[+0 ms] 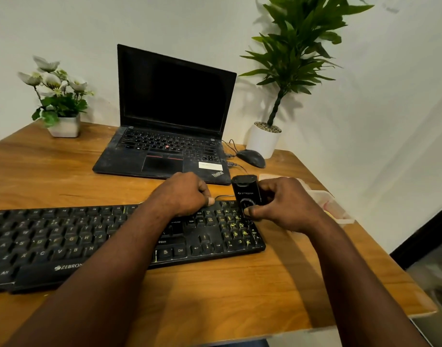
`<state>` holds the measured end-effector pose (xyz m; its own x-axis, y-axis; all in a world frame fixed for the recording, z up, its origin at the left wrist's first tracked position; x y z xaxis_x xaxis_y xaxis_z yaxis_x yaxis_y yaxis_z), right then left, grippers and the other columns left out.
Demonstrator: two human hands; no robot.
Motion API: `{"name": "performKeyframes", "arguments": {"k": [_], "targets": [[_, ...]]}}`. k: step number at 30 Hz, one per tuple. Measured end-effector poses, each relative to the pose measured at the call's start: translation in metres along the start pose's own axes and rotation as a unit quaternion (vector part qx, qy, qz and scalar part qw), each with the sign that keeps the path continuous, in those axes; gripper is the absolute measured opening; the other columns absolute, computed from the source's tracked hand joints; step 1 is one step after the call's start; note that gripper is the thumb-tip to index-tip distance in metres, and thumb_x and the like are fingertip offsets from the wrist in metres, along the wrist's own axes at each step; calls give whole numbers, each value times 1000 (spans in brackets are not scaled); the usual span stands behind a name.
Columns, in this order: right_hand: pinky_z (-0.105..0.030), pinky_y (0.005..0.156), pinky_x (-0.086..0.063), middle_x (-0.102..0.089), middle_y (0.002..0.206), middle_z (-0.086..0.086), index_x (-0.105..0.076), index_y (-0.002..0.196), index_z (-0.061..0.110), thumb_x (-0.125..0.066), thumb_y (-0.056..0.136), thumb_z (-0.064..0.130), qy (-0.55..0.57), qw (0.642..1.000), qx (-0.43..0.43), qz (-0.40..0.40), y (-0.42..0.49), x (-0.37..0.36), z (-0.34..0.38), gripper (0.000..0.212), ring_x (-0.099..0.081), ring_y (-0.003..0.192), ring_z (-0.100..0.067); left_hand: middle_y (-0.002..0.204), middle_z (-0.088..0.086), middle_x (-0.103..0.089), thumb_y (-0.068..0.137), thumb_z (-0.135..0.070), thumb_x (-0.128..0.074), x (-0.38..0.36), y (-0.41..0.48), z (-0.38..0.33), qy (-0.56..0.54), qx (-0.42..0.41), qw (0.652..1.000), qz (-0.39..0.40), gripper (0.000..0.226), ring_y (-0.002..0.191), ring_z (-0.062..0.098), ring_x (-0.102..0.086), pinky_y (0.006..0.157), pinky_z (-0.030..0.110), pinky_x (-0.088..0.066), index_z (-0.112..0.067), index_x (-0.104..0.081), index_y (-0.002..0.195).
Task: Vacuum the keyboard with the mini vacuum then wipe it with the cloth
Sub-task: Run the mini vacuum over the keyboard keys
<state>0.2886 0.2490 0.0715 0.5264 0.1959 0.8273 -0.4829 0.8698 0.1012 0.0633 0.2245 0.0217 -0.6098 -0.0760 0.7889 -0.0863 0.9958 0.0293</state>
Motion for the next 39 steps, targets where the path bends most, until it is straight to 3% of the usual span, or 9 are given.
{"name": "performKeyframes", "arguments": {"k": [6, 9, 12, 18, 23, 28, 31, 36, 39], "targets": [[-23, 73, -57, -77, 100, 12, -75, 116, 26, -90, 76, 31, -11, 997, 21, -77, -5, 1, 8, 43, -70, 87, 1, 92, -10, -74, 92, -32, -76, 1, -1, -1, 0, 1, 1000, -3, 7, 91, 8, -66, 90, 39, -57, -30, -79, 86], [-19, 68, -54, -78, 96, 11, -76, 112, 24, -90, 76, 27, 26, 999, -3, -22, -15, -2, 1, 40, -73, 83, 0, 93, -10, -74, 92, -32, -75, 1, -1, -2, 11, -4, 1000, -4, 9, 91, 8, -65, 90, 39, -56, -31, -77, 84], [-26, 70, -58, -79, 90, 7, -76, 102, 22, -90, 76, 25, 46, 998, -13, 40, -29, 6, -4, 30, -74, 81, -5, 92, -11, -74, 93, -31, -73, 0, 0, -2, 33, -11, 999, -6, 15, 91, 9, -66, 90, 41, -57, -35, -73, 79], [-19, 74, -57, -73, 95, 15, -72, 118, 23, -89, 78, 27, 66, 994, -36, -85, -30, 0, -3, 44, -71, 88, 2, 93, -11, -74, 93, -38, -73, 1, -2, -3, 34, -17, 999, -5, 11, 93, 11, -66, 91, 39, -55, -32, -77, 85], [-18, 66, -55, -78, 92, 8, -76, 105, 21, -90, 76, 24, 58, 997, -35, 34, -47, 12, -5, 32, -74, 83, -2, 95, -9, -74, 94, -36, -73, 1, -2, -4, 40, -15, 999, -8, 9, 94, 11, -66, 90, 37, -55, -30, -78, 89], [-29, 78, -62, -78, 99, 8, -75, 112, 21, -90, 76, 29, 56, 997, -47, -24, -48, 13, -8, 40, -74, 88, -5, 93, -10, -74, 94, -37, -73, 1, -3, -5, 44, -20, 999, -7, 10, 93, 11, -66, 88, 37, -54, -31, -77, 87], [-38, 83, -61, -79, 97, 4, -76, 105, 17, -89, 77, 28, 54, 995, -44, 78, -43, 9, -5, 32, -75, 90, -10, 94, -10, -74, 94, -36, -73, 1, -3, -5, 45, -22, 999, -6, 11, 93, 10, -65, 88, 37, -55, -33, -75, 84], [-25, 82, -58, -77, 101, 11, -73, 118, 21, -90, 76, 28, 37, 998, -36, -40, -14, 5, 1, 45, -70, 89, 0, 93, -11, -74, 94, -38, -73, 0, -1, -4, 45, -24, 999, -3, 10, 93, 9, -66, 89, 37, -55, -32, -76, 86], [-24, 80, -58, -77, 109, 6, -72, 123, 21, -89, 78, 29, 1, 992, -18, -122, 0, -1, 3, 48, -69, 89, -2, 94, -10, -74, 94, -38, -73, 0, 0, -4, 43, -22, 999, -4, 9, 93, 9, -66, 90, 38, -56, -30, -77, 90]]}}
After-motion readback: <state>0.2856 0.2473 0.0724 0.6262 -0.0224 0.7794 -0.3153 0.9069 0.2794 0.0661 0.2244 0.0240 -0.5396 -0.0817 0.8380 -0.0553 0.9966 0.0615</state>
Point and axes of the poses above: each hand's wrist, its own y-axis towards the middle knuckle, its own x-axis out of the back of the hand, z = x × y, the point moved 5 cm from there along y, towards the middle knuckle
